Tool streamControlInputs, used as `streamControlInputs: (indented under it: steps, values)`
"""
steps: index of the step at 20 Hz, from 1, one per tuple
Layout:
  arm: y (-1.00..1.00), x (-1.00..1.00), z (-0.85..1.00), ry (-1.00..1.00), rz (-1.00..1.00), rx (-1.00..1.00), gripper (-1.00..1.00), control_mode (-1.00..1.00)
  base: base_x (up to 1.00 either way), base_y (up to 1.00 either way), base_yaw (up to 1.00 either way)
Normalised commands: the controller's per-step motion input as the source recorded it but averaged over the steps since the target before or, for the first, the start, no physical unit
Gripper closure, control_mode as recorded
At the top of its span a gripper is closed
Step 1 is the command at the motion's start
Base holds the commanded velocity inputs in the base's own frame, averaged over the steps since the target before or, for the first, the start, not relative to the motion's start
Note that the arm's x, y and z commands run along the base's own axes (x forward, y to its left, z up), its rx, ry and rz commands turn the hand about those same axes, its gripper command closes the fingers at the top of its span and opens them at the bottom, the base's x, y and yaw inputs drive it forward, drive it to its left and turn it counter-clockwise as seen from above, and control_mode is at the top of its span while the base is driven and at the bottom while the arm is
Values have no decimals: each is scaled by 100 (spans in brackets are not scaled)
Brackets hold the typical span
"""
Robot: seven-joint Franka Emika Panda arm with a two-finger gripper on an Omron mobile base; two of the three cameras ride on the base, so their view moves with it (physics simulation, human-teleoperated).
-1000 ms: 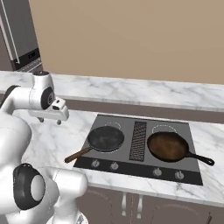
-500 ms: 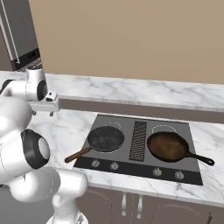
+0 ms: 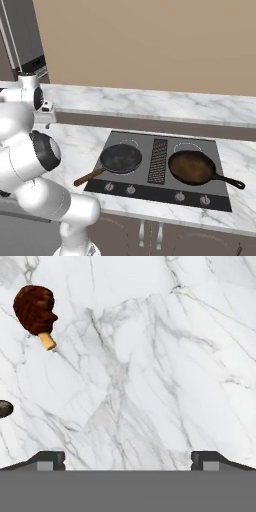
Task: Place both pans onto different burners. Then place the mushroom and the steak on different pans.
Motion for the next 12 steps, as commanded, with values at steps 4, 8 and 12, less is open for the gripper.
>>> streamControlInputs:
  steps: [4,8,12]
  values:
    - [54,0,-6,0,8,0,-100,-100,0,0,0]
    - [44,0,-10,0,11,0,-100,-100,0,0,0]
    - [41,0,-12,0,12,0,-100,-100,0,0,0]
